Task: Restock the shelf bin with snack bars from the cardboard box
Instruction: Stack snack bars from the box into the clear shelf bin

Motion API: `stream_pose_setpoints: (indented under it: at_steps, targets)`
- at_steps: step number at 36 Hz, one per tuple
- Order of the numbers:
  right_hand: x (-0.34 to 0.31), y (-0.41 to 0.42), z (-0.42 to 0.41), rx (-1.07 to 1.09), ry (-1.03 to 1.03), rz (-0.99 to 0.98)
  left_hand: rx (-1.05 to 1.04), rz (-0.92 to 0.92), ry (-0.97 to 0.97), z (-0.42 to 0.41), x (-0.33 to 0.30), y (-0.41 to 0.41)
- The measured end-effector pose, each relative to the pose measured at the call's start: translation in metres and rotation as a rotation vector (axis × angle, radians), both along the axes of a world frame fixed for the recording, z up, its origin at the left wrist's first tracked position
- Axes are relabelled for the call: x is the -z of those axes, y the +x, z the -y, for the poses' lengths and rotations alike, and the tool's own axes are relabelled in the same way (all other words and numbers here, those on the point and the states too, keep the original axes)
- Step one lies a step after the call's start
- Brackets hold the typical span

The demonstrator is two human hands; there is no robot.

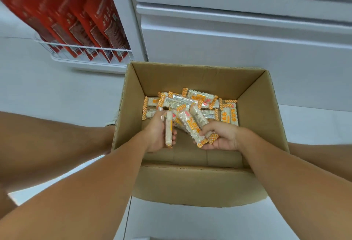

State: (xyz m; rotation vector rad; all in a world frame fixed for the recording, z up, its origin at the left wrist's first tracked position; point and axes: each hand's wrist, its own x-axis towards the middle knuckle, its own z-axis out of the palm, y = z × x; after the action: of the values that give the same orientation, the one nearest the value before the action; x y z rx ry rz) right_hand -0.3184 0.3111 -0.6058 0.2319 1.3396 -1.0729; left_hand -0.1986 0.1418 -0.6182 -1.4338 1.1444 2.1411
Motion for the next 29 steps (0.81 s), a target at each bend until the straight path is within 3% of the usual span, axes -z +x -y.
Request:
stream_pose_setpoints:
  at_steps: [5,7,13,17,21,25,29]
  targets:
    - [-0.058,-0.009,0.015,0.146,-0.219,-0.109,-0.032,-0.241,0.007,-0.006,-0.061,-0.025]
    - [-0.093,-0.02,0.017,0.182,-0.288,-0.178,-0.036,-0.338,-0.087,-0.004,-0.095,-0.037]
    - [-0.201,-0.04,0.022,0.057,-0.352,-0.41,0.104,-0.566,-0.243,0.0,-0.194,-0.063]
    - [-0.271,-0.043,0.025,-0.148,-0.345,-0.605,0.223,-0.57,-0.473,-0.003,-0.255,-0.077]
    - [-0.311,-0.045,0.023,-0.101,-0.422,-0.631,0.204,-0.587,-0.672,0.007,-0.291,-0.086]
    - [-0.334,-0.054,0.025,0.116,-0.575,-0.494,0.101,-0.669,-0.485,0.018,-0.319,-0.097]
    - [-0.353,-0.075,0.033,0.06,-0.58,-0.689,0.021,-0.79,-0.104,0.018,-0.349,-0.112]
